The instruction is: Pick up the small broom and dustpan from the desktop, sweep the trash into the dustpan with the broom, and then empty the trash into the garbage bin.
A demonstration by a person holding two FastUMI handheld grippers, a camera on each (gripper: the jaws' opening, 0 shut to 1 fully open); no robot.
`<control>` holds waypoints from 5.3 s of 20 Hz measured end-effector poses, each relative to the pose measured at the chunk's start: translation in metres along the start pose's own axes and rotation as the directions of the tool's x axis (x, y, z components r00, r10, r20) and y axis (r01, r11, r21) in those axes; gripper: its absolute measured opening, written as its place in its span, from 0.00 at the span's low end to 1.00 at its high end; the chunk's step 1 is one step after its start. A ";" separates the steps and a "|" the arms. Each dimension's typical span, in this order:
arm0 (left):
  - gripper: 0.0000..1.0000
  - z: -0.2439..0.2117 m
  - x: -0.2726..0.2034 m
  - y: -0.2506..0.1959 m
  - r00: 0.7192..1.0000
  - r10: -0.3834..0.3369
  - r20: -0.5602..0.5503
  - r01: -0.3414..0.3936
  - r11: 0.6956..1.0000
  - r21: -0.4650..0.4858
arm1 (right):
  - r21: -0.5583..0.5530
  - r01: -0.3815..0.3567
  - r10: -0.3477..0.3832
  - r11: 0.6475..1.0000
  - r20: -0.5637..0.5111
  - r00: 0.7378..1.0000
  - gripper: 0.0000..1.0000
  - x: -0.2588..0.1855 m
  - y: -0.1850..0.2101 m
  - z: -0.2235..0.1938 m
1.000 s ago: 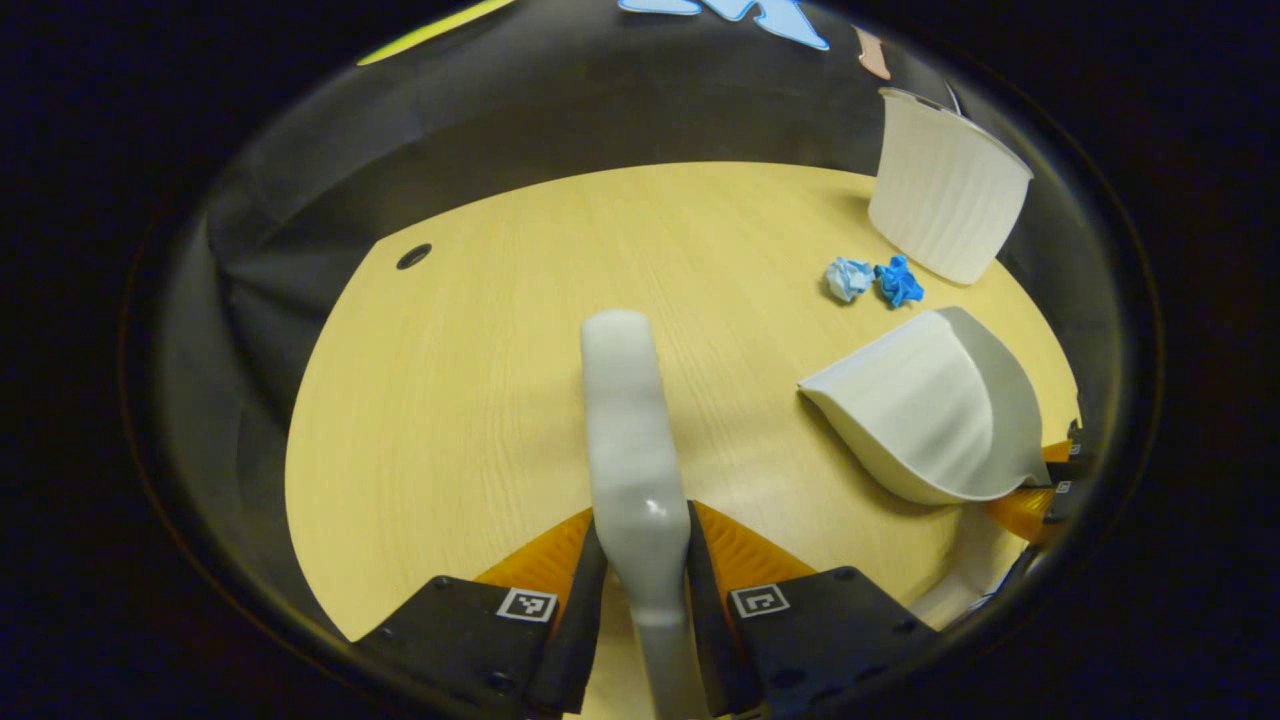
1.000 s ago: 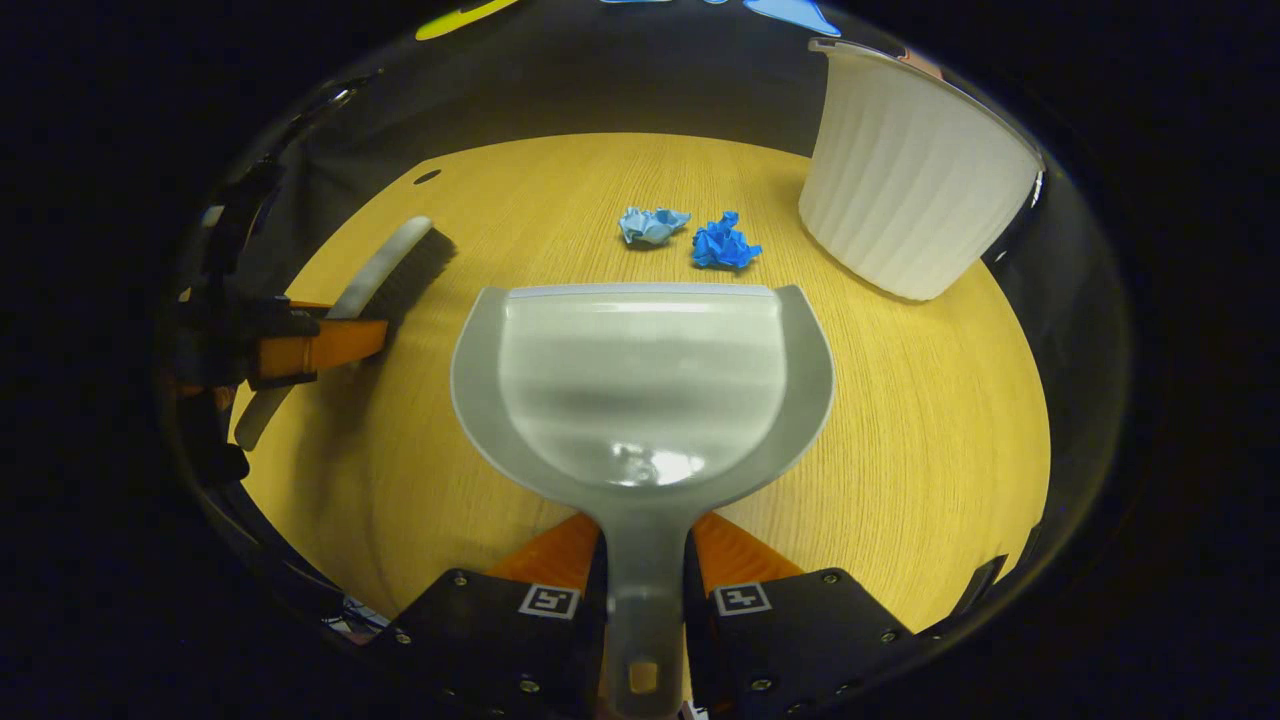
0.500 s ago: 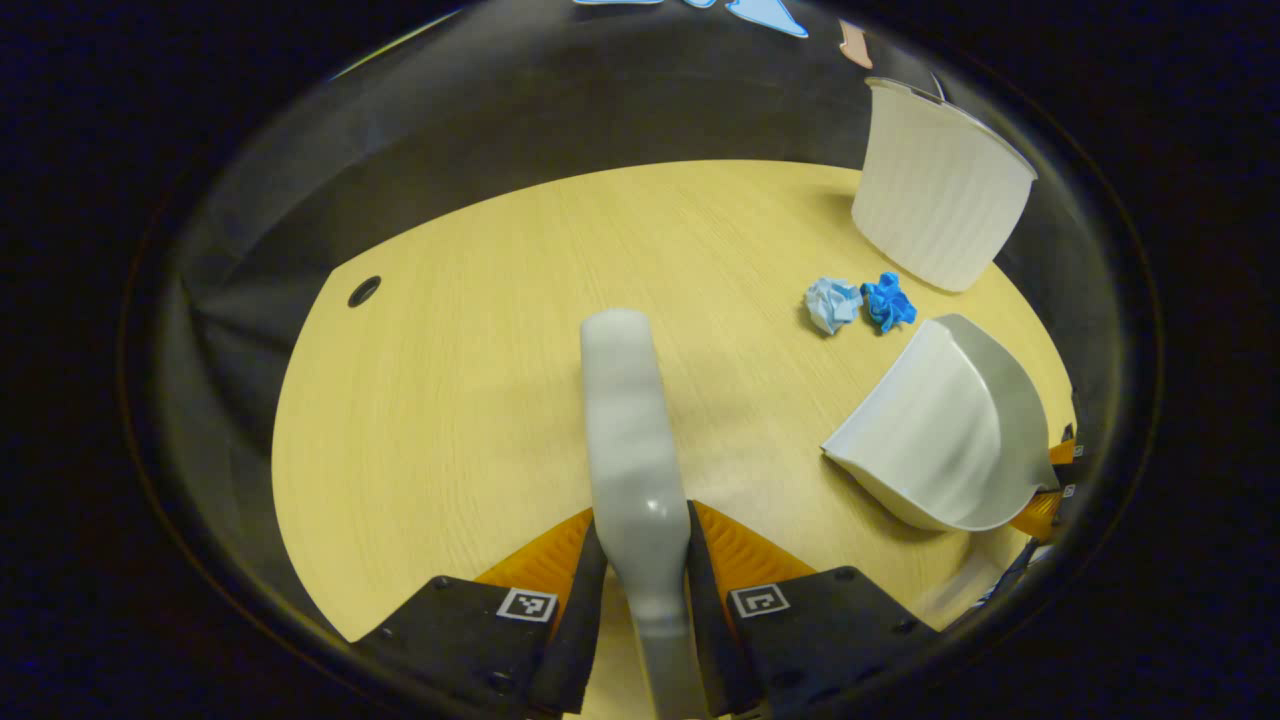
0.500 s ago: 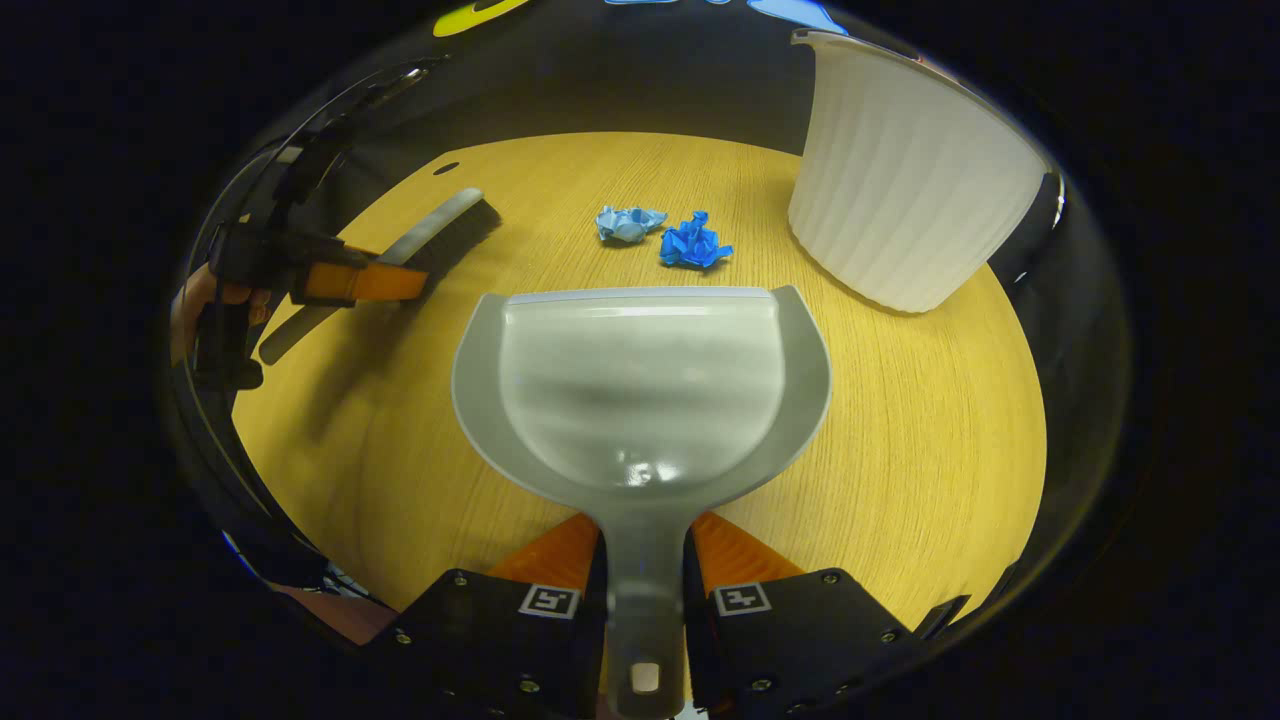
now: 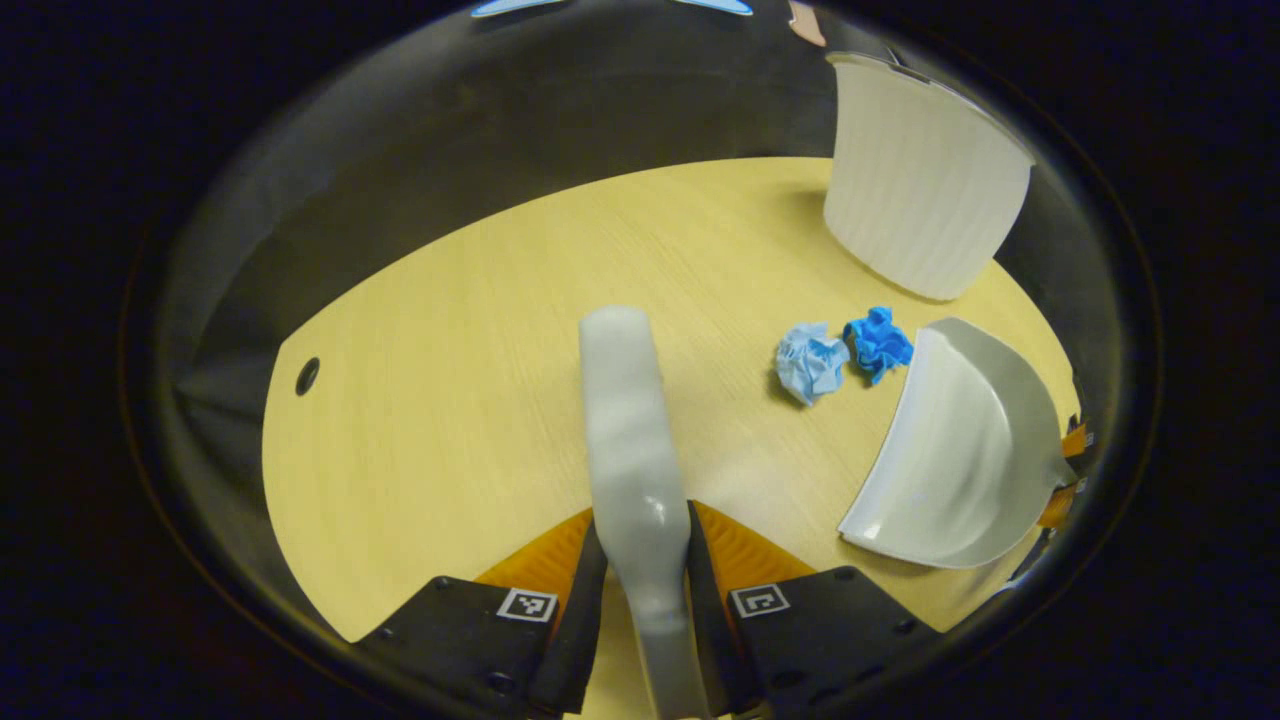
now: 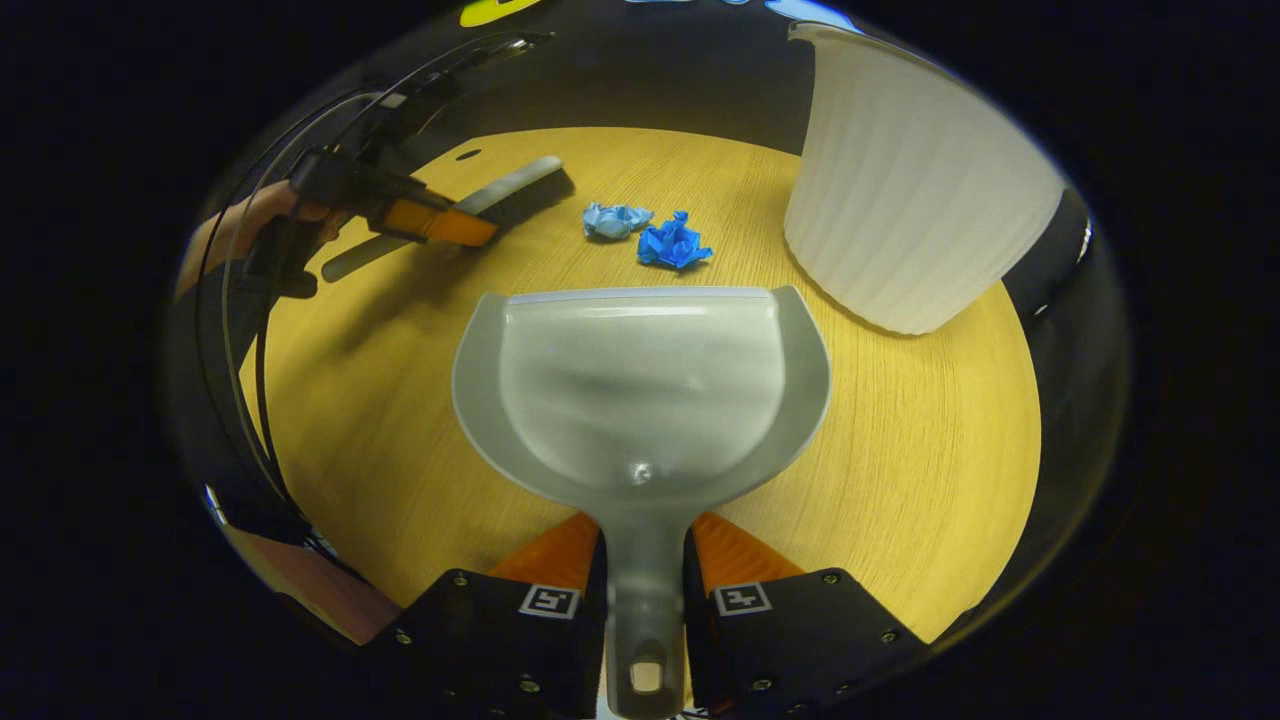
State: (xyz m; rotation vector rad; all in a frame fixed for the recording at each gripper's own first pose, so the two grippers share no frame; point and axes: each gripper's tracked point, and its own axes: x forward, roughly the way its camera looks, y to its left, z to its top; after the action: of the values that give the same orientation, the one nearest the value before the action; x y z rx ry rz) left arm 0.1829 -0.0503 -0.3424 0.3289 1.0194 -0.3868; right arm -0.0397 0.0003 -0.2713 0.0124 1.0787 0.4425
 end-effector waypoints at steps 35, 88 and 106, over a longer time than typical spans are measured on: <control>0.51 0.035 -0.043 -0.166 0.888 -0.450 -0.096 0.452 0.813 0.366 | -0.075 -0.048 0.052 0.996 0.051 0.997 0.27 -0.008 -0.023 0.061; 0.51 -0.067 -0.058 0.121 0.974 -0.156 0.166 0.159 0.987 -0.006 | 0.393 -0.130 0.102 0.910 0.091 0.991 0.31 -0.320 -0.319 0.197; 0.51 -0.062 -0.067 0.103 0.977 -0.170 0.128 0.178 0.983 -0.052 | 0.752 -0.534 0.280 0.387 0.456 0.845 0.30 -0.331 -0.396 0.320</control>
State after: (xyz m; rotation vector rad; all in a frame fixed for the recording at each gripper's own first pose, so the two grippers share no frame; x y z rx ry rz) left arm 0.1519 0.0789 -0.3051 0.1568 0.9402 -0.5255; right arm 0.2386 -0.4138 0.0753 1.2731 0.9231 0.2795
